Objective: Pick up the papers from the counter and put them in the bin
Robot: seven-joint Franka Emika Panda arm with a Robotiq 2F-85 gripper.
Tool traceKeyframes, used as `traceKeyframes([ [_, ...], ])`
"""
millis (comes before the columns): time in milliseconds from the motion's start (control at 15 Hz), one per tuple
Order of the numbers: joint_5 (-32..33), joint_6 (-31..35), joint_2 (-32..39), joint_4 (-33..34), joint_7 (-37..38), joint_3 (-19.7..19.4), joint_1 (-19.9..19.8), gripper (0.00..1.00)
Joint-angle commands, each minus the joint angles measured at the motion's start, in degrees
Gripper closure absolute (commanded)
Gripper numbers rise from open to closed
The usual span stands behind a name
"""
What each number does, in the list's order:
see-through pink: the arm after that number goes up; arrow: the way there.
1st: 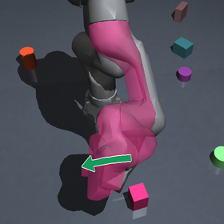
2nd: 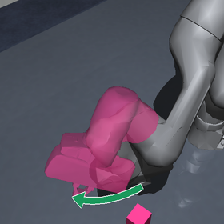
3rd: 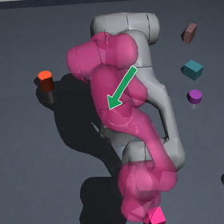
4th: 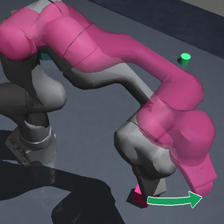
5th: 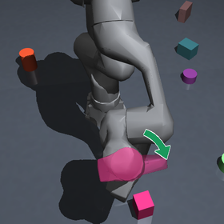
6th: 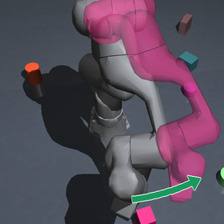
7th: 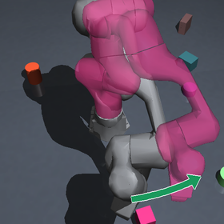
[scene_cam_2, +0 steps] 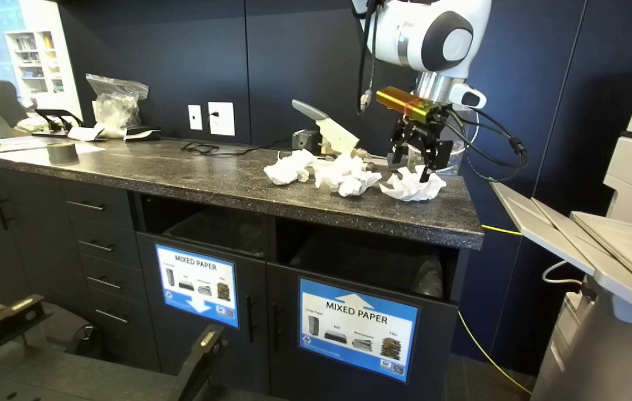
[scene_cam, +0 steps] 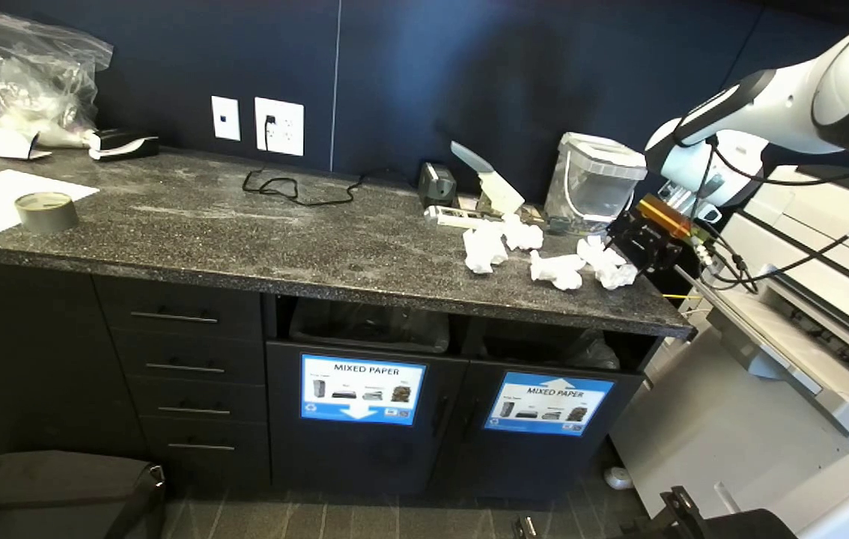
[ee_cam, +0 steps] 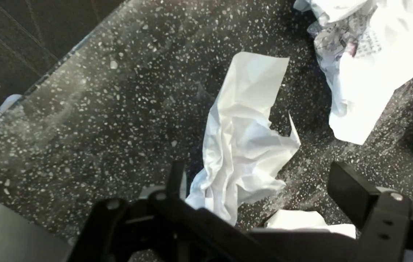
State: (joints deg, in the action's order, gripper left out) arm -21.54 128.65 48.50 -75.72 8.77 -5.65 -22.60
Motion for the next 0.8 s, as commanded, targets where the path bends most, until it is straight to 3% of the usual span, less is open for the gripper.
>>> traceKeyframes([
  [0,0.63,-7.69,4.90,9.46,0.49,0.61,-0.96,0.00],
  [333,2.15,-11.38,8.22,14.43,2.82,-0.69,-0.07,0.00],
  [733,6.52,-11.10,12.89,19.88,6.53,-2.32,0.68,0.00],
])
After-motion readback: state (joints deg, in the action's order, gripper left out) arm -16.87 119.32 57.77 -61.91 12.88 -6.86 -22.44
